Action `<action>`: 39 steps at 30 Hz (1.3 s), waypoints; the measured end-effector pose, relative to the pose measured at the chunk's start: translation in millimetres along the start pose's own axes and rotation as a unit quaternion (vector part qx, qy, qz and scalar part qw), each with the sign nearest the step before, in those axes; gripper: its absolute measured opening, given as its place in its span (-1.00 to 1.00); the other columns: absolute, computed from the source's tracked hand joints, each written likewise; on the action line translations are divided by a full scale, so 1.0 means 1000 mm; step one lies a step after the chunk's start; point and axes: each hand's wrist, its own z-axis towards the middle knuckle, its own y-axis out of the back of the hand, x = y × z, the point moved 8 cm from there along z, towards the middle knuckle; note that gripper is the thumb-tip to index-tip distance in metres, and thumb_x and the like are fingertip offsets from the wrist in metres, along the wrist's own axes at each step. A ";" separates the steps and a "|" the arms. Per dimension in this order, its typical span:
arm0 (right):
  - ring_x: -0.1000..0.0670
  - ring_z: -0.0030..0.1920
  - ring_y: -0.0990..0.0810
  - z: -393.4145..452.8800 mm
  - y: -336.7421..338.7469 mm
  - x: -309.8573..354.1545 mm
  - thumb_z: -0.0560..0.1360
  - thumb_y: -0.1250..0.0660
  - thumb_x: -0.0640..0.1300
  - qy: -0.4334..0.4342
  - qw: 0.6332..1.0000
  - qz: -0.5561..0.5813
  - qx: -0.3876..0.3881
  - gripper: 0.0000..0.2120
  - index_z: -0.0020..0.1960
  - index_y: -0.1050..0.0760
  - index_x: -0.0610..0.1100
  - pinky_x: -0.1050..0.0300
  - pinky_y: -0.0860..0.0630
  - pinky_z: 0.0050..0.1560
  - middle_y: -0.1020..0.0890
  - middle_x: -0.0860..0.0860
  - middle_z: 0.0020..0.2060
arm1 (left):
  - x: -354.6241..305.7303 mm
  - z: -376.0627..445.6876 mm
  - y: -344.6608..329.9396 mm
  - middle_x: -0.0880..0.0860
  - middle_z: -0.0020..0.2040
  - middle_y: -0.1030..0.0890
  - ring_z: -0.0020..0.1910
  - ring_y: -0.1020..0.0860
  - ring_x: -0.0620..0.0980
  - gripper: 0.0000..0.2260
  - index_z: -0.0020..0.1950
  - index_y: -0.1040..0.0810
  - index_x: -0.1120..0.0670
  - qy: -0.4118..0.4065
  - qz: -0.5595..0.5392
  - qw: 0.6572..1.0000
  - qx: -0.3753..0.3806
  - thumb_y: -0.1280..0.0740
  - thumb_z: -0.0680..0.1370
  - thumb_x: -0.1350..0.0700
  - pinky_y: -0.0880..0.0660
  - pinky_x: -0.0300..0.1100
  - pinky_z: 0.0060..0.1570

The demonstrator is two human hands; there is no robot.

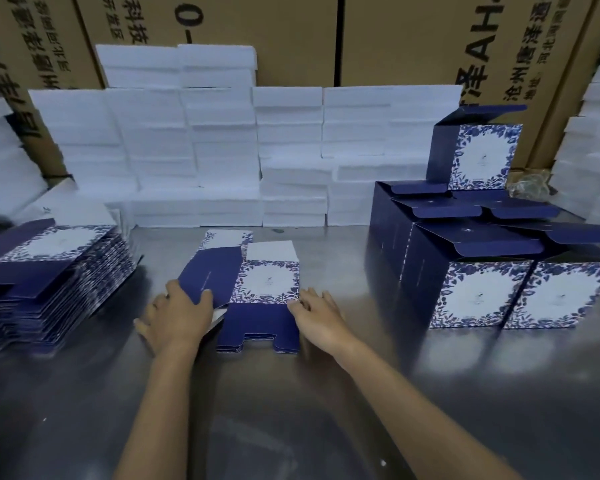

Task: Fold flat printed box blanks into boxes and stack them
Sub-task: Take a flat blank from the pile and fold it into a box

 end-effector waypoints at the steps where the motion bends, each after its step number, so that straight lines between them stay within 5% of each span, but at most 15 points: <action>1: -0.05 0.65 0.11 0.000 0.000 0.001 0.70 -0.05 0.09 0.002 1.000 0.002 0.000 -0.53 0.59 -0.24 0.05 0.00 0.12 0.58 -0.09 0.01 0.64 | -0.002 0.000 0.001 0.25 0.38 -0.46 0.41 -0.32 0.27 -0.52 0.41 -0.36 0.13 -0.006 0.001 1.000 -0.007 -0.24 0.60 -0.12 -0.13 0.21 0.45; 5: -0.07 0.59 -0.15 -0.003 0.002 0.006 0.69 -0.07 0.08 0.007 1.000 0.003 -0.015 -0.64 0.36 -0.41 -0.08 -0.04 -0.05 0.55 -0.44 0.04 0.40 | -0.010 -0.002 0.006 0.26 0.34 -0.49 0.36 -0.36 0.28 -0.53 0.46 -0.34 0.14 -0.030 0.006 0.999 -0.039 -0.24 0.61 -0.05 -0.22 0.14 0.36; 8: -0.07 0.48 -0.37 -0.007 0.007 0.013 0.67 -0.17 0.06 0.023 0.993 0.109 -0.033 -0.61 0.46 -0.35 0.00 -0.11 -0.28 0.50 -0.49 0.04 0.40 | -0.016 -0.007 0.014 0.31 0.31 -0.50 0.34 -0.37 0.32 -0.56 0.44 -0.37 0.15 -0.036 -0.039 0.996 -0.074 -0.24 0.61 -0.01 -0.26 0.16 0.33; 13: 0.17 0.12 -0.65 -0.014 0.014 0.019 0.66 -0.25 -0.18 0.058 0.940 0.337 -0.008 -0.70 0.33 -0.46 0.11 0.31 -0.58 0.06 -0.64 0.11 0.19 | -0.035 -0.024 0.043 0.28 0.21 -0.56 0.26 -0.41 0.31 -0.66 0.31 -0.46 0.17 -0.093 -0.183 0.964 -0.170 -0.21 0.64 0.00 -0.33 0.20 0.24; 18: -0.05 0.16 -0.69 -0.019 0.029 0.007 0.63 -0.29 0.08 0.029 0.899 0.438 -0.002 -0.67 0.37 -0.51 0.10 -0.09 -0.60 0.22 -0.70 0.03 0.17 | -0.071 -0.057 0.052 0.17 0.22 -0.55 0.25 -0.41 0.17 -0.73 0.28 -0.48 0.15 -0.192 -0.278 0.918 -0.206 -0.24 0.63 0.06 -0.36 0.14 0.28; 22: 0.12 0.20 -0.62 -0.030 0.046 -0.011 0.49 -0.21 0.43 0.005 0.921 0.391 -0.002 -0.56 0.23 -0.61 0.26 0.06 -0.49 0.29 -0.69 0.26 0.05 | -0.101 -0.086 0.034 0.07 0.25 -0.50 0.25 -0.41 0.07 -0.72 0.27 -0.47 0.06 -0.247 -0.246 0.918 -0.190 -0.28 0.59 0.01 -0.33 0.04 0.28; 25: 0.31 0.09 -0.61 -0.033 0.060 -0.026 0.64 -0.20 0.22 0.009 0.936 0.350 -0.033 -0.74 0.06 -0.67 0.31 0.38 -0.49 0.17 -0.68 0.39 -0.05 | -0.121 -0.105 0.014 0.02 0.25 -0.48 0.24 -0.40 0.03 -0.68 0.27 -0.45 0.01 -0.289 -0.195 0.923 -0.161 -0.32 0.55 -0.05 -0.27 -0.08 0.21; 28: -0.02 0.16 -0.69 -0.035 0.069 -0.041 0.67 -0.18 0.10 -0.010 0.902 0.430 -0.049 -0.64 0.19 -0.69 -0.02 0.00 -0.56 0.28 -0.72 -0.05 0.15 | -0.135 -0.118 -0.006 -0.04 0.24 -0.46 0.24 -0.38 0.01 -0.63 0.29 -0.43 -0.03 -0.319 -0.164 0.925 -0.125 -0.34 0.52 -0.09 -0.28 -0.02 0.24; 32: -0.11 0.19 -0.68 -0.039 0.086 -0.051 0.56 -0.15 0.41 0.002 0.838 0.545 -0.029 -0.40 0.32 -0.60 0.01 -0.07 -0.61 0.16 -0.71 -0.06 0.17 | -0.147 -0.139 -0.033 -0.03 0.24 -0.43 0.26 -0.37 0.01 -0.60 0.31 -0.44 -0.03 -0.373 -0.132 0.914 -0.090 -0.38 0.51 -0.09 -0.26 -0.03 0.25; 36: -0.13 0.04 -0.74 -0.040 0.096 -0.066 0.62 -0.34 -0.02 -0.030 0.857 0.510 -0.067 -0.69 0.31 -0.58 -0.11 -0.01 -0.65 -0.03 -0.74 -0.09 0.06 | -0.149 -0.144 -0.047 -0.10 0.23 -0.46 0.21 -0.40 -0.06 -0.66 0.32 -0.43 -0.05 -0.401 -0.133 0.905 -0.056 -0.26 0.57 -0.11 -0.19 -0.16 0.19; 39: -0.11 -0.03 -0.75 -0.043 0.104 -0.072 0.63 -0.32 -0.11 -0.034 0.856 0.512 -0.072 -0.79 0.25 -0.59 -0.09 0.03 -0.67 -0.17 -0.75 -0.07 0.02 | -0.140 -0.123 -0.045 -0.12 0.21 -0.48 0.23 -0.41 -0.04 -0.69 0.33 -0.42 -0.05 -0.359 -0.182 0.915 -0.030 -0.30 0.60 -0.03 -0.17 -0.13 0.20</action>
